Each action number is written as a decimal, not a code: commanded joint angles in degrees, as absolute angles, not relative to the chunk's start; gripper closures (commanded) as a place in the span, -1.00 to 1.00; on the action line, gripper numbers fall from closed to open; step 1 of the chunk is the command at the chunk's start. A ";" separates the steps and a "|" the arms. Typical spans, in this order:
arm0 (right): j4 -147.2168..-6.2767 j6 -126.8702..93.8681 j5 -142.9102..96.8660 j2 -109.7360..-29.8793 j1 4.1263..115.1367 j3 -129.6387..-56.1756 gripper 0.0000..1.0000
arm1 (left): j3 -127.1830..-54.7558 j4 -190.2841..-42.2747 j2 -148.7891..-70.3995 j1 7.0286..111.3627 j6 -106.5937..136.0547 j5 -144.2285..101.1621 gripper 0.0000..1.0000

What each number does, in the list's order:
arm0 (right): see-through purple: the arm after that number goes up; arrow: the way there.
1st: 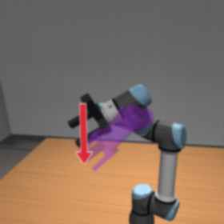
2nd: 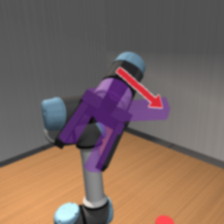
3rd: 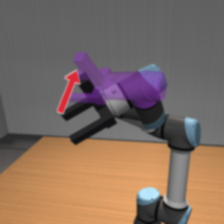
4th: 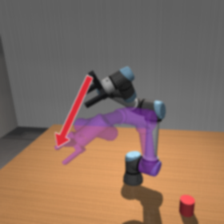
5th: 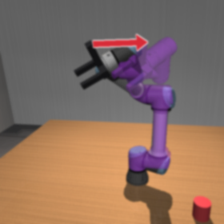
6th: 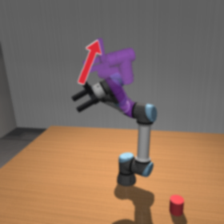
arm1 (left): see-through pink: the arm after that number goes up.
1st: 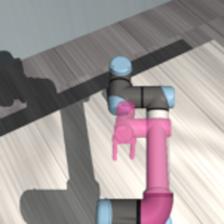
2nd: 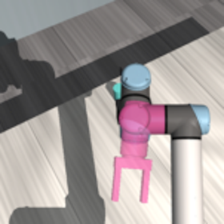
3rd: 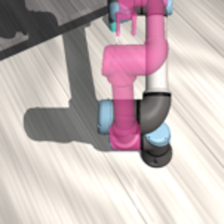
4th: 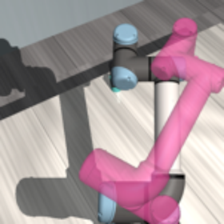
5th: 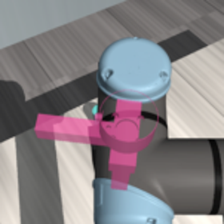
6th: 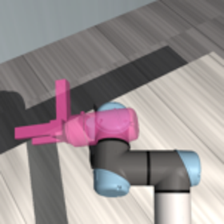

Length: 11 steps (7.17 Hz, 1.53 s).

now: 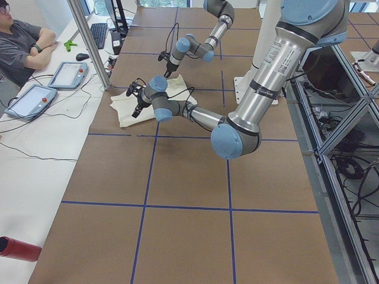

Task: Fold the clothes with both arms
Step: 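Grasp the folded shirt near the collar with the right gripper, then drag the shirt straight with the right gripper while the left arm withdraws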

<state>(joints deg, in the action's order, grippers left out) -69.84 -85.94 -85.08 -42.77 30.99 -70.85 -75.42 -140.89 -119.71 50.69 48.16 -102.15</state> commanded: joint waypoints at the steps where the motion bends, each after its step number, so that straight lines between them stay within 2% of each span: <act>1: -69.96 -85.78 -85.34 -43.15 31.11 -71.80 1.00 | -75.50 -140.89 -119.71 50.63 48.16 -102.13 -1.00; 2: -70.57 -85.78 -85.34 -46.37 31.11 -76.16 1.00 | -75.50 -140.89 -119.79 50.54 48.16 -102.13 -1.00; 4: -76.17 -86.30 -82.73 -60.22 26.06 -97.54 1.00 | -75.76 -140.89 -119.79 50.27 48.25 -102.13 -1.00; 5: -76.46 -89.09 -78.62 -66.91 21.49 -105.56 1.00 | -75.85 -140.89 -119.79 49.93 48.60 -102.13 -1.00; 6: -76.55 -91.04 -75.18 -70.28 17.79 -109.04 1.00 | -75.94 -140.98 -119.79 49.40 50.08 -102.22 -1.00; 7: -76.47 -91.14 -74.19 -70.66 16.88 -109.07 1.00 | -76.20 -141.06 -119.79 49.05 50.27 -102.22 -1.00; 8: -76.46 -90.36 -74.53 -70.49 16.88 -108.99 -0.98 | -76.29 -141.06 -119.79 49.04 50.27 -102.22 -1.00; 10: -76.73 -82.51 -77.15 -70.40 17.49 -111.51 -1.00 | -78.90 -139.58 -119.62 49.13 50.10 -104.91 -1.00; 11: -76.55 -77.74 -78.65 -70.31 17.58 -113.88 -1.00 | -83.89 -136.79 -115.96 49.48 49.58 -110.68 -1.00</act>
